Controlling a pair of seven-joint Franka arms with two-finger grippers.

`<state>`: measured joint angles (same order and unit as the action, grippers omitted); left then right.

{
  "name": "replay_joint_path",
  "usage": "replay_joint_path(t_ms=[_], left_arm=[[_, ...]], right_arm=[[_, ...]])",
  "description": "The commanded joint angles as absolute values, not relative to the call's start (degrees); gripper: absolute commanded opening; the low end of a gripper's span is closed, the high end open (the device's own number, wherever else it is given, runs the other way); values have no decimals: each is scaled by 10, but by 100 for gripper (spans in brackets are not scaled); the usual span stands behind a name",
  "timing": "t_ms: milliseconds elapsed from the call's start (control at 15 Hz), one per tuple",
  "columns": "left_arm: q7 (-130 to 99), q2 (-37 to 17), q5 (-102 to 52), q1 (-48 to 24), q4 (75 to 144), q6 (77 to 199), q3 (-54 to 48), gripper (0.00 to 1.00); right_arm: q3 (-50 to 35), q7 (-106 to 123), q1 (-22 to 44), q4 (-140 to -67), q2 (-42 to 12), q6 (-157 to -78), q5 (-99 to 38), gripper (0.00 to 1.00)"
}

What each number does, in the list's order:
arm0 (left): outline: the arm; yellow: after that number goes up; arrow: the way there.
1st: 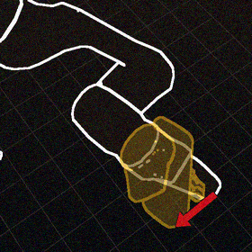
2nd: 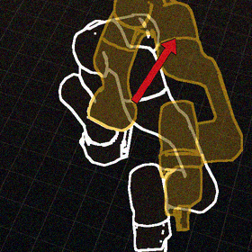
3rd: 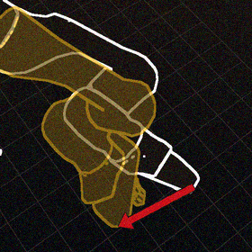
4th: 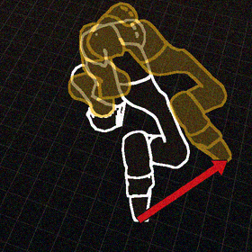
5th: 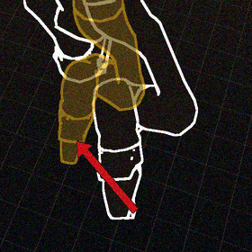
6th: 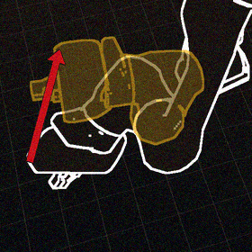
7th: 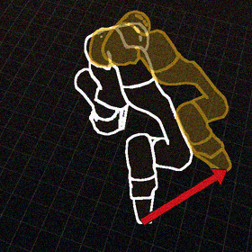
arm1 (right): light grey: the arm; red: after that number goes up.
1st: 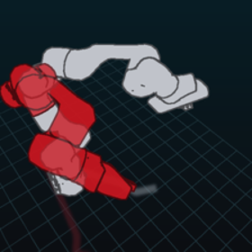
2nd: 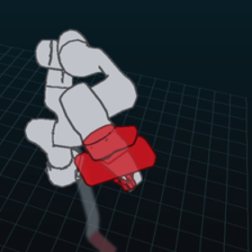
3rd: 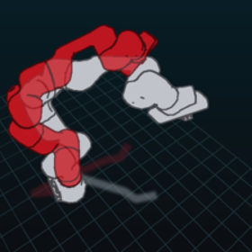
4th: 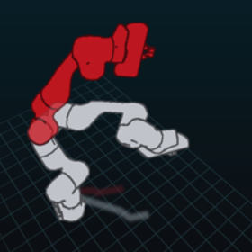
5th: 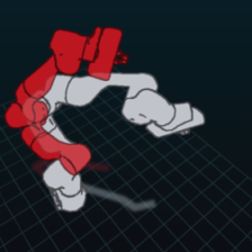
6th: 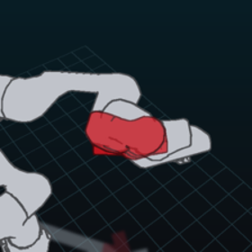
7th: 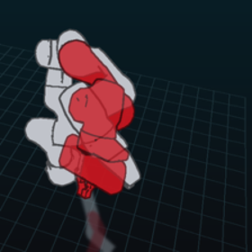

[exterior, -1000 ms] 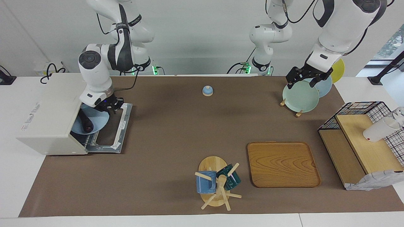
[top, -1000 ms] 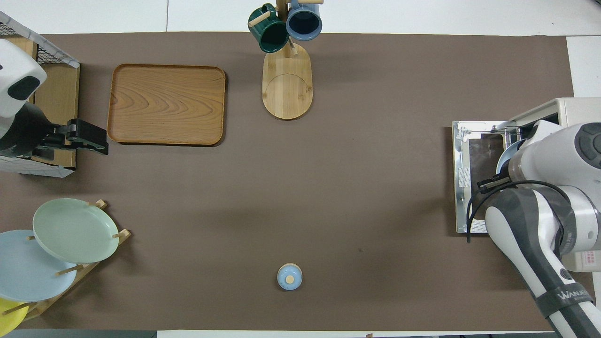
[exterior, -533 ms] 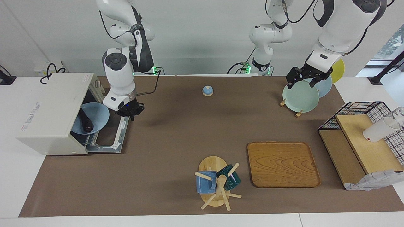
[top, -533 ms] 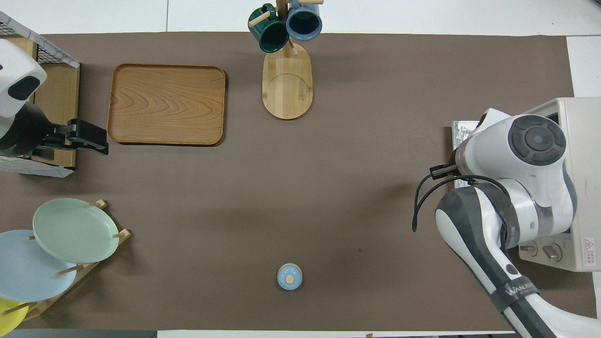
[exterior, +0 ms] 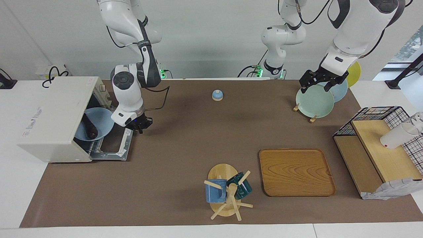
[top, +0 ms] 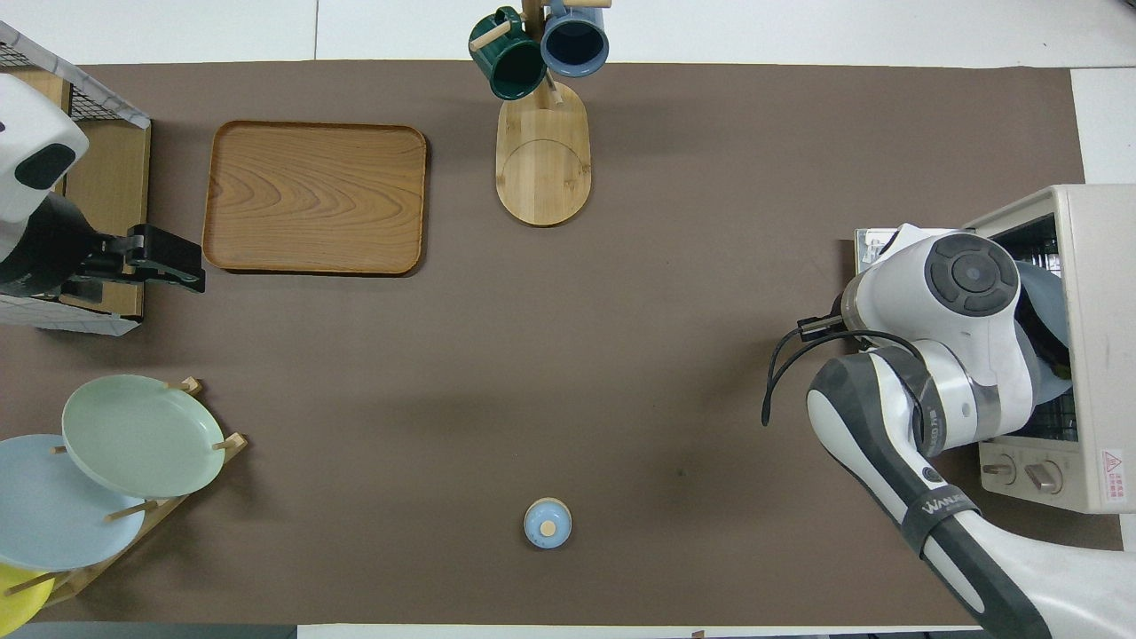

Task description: Put eggplant into oven

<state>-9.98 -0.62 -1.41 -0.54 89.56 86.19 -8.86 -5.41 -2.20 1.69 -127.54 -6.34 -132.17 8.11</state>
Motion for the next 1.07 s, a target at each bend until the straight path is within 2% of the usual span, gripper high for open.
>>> replay_joint_path(t_ms=[0, 1000], left_arm=[[-101, 11, -15, -3, 918, 877, -89, 100], [-101, 11, -15, -3, 918, 877, -89, 100]], right_arm=[[-59, -26, 4, -1303, -54, -1346, 73, 0], [-57, -26, 4, -1304, -72, -1346, 145, 0]])
